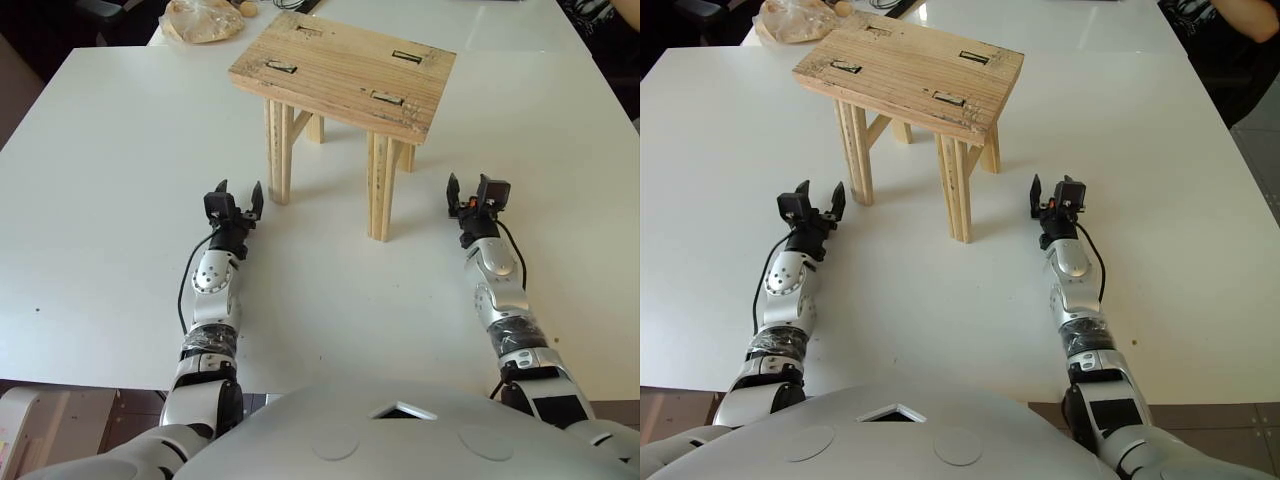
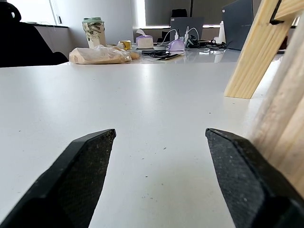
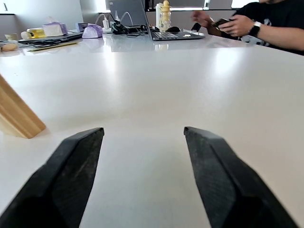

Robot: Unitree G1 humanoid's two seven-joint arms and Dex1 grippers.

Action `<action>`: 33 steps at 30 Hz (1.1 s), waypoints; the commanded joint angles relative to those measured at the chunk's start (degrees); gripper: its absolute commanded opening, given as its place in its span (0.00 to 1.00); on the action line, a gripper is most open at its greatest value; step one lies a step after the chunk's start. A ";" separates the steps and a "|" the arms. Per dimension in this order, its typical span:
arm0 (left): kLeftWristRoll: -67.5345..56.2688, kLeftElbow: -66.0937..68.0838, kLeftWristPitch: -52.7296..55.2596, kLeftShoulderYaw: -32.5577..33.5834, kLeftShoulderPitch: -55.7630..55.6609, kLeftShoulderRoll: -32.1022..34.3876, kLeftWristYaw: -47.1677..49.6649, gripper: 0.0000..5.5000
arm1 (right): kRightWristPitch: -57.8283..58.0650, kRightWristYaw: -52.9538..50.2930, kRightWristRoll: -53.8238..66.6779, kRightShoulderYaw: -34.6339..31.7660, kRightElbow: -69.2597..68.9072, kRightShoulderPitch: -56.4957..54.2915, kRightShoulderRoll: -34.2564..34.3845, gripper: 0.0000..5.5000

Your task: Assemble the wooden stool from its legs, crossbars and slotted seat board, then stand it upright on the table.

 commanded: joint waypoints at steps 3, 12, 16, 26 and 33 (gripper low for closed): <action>1.63 4.08 -1.65 -1.06 -2.04 -0.05 1.32 0.64 | -1.04 0.47 -1.72 -4.74 8.72 -3.84 1.91 0.57; 1.70 11.37 -3.01 -0.10 -6.42 0.57 4.34 0.64 | -3.58 1.07 -5.63 -8.26 21.84 -11.54 1.20 0.57; 2.27 15.32 -4.17 -0.18 -8.07 0.46 6.25 0.64 | -4.76 1.22 -6.77 -9.30 25.70 -12.82 1.01 0.57; 1.49 20.07 -6.75 0.26 -12.37 2.31 5.10 0.64 | -5.25 1.29 -7.83 -11.83 32.64 -16.61 0.18 0.57; 0.38 20.13 -6.89 0.98 -12.70 1.27 4.80 0.64 | -5.25 1.10 -8.04 -12.94 33.56 -16.98 0.70 0.57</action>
